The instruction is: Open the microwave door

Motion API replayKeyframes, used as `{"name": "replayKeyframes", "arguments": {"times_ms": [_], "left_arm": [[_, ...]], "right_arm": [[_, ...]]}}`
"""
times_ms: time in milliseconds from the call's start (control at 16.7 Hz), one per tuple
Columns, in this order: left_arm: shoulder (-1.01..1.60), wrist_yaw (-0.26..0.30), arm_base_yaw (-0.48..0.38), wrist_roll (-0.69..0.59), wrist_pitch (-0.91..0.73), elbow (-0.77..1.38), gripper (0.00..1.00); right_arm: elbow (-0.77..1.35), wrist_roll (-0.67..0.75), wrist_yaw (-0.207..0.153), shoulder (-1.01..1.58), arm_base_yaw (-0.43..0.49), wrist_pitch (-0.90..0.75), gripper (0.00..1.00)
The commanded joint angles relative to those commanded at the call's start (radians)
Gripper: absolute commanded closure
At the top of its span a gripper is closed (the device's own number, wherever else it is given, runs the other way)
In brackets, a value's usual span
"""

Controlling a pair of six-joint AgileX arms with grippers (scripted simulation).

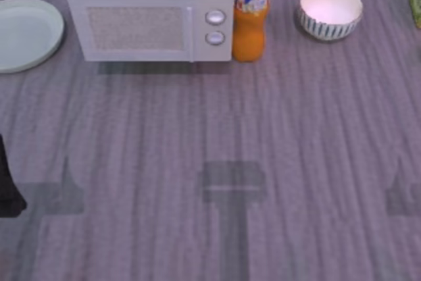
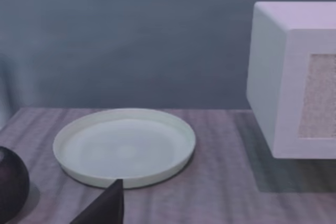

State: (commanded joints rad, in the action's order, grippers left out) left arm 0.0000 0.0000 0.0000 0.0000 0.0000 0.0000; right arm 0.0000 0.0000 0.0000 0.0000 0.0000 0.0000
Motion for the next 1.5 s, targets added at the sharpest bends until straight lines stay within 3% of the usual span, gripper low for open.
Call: {"name": "replayKeyframes", "arguments": {"times_ms": [300,540,1500], "left_arm": [[0.061,-0.009,-0.021,-0.019,-0.04,0.062,0.0],[0.284,-0.042,-0.086,-0.078,-0.172,0.29,0.0],[1.828,-0.244,-0.496,-0.448,-1.003,1.901,0.0]], "right_arm": [[0.0,0.0,0.0,0.0,0.0,0.0,0.0],[0.0,0.0,0.0,0.0,0.0,0.0,0.0],[0.0,0.0,0.0,0.0,0.0,0.0,0.0]]}}
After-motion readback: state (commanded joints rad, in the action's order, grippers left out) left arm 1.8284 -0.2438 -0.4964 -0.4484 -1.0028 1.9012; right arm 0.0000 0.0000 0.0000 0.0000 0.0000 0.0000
